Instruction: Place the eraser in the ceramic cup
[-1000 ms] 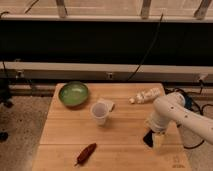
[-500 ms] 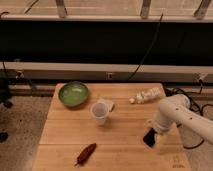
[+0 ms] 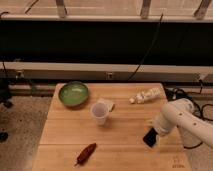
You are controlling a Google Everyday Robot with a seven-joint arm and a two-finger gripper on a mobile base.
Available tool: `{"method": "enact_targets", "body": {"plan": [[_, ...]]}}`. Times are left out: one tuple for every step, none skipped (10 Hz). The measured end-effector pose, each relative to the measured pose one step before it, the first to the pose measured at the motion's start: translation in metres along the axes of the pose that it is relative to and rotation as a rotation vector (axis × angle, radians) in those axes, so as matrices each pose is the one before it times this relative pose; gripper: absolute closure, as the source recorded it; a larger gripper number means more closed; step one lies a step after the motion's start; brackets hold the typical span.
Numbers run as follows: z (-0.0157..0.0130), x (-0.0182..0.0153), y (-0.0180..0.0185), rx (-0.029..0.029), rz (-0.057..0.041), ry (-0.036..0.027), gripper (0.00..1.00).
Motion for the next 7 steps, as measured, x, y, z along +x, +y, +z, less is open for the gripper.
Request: {"method": "enact_targets", "body": {"plan": [[0.00476, 0.00164, -0.00202, -0.00535, -0.01904, 0.00624, 0.20], [0.00292, 0.00181, -0.00154, -0.00492, -0.01121, 0.00457, 0.20], [0.00224, 0.00145, -0.00058, -0.00788, -0.00713, 0.00250, 0.23], [0.00113, 0.00290, -0.00144, -0.00781, -0.00566, 0.00215, 0.36], [0.00002, 0.00135, -0.00057, -0.00352, -0.00144, 0.00098, 0.44], [0.00017, 0.00174, 0.00009, -0.00609, -0.00059, 0.00137, 0.53], [0.00028, 0.00181, -0.00060, -0.00314, -0.00022, 0.00100, 0.63]]}}
